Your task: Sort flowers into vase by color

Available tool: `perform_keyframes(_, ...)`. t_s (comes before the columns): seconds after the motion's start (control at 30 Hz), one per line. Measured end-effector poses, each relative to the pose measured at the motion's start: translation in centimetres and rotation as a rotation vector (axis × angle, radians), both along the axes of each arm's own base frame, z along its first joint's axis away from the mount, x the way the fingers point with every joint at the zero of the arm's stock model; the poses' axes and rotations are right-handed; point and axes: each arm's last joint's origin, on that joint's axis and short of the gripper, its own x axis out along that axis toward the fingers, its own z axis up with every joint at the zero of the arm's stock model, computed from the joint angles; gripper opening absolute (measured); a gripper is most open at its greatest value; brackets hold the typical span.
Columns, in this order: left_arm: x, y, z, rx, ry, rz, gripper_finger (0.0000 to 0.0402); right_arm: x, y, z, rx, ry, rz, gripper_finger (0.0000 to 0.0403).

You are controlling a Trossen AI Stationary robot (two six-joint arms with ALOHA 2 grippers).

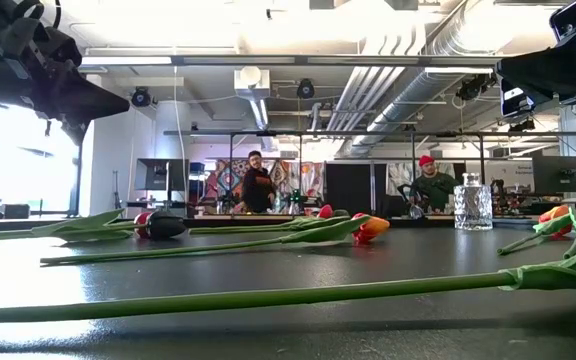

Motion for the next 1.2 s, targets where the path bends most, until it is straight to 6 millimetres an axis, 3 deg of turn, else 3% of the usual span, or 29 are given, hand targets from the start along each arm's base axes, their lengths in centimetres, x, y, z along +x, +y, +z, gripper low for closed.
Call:
perform_keyframes(0.53,0.0,0.2,0.3,0.06,-0.023,0.047,0.0,0.0,0.0,0.0,0.0,0.0,0.0,0.0)
perform_keyframes(0.8,0.0,0.2,0.5,-0.22,-0.108,0.081,0.0,0.0,0.0,0.0,0.0,0.0,0.0,0.0)
perform_keyframes(0.93,0.0,0.2,0.6,-0.265,-0.14,0.111,0.0,0.0,0.0,0.0,-0.064,-0.013,-0.005,0.0)
perform_keyframes(1.2,0.0,0.6,1.1,-0.418,-0.26,0.233,0.0002,-0.6,-0.3,3.3,-0.087,-0.356,-0.096,0.0)
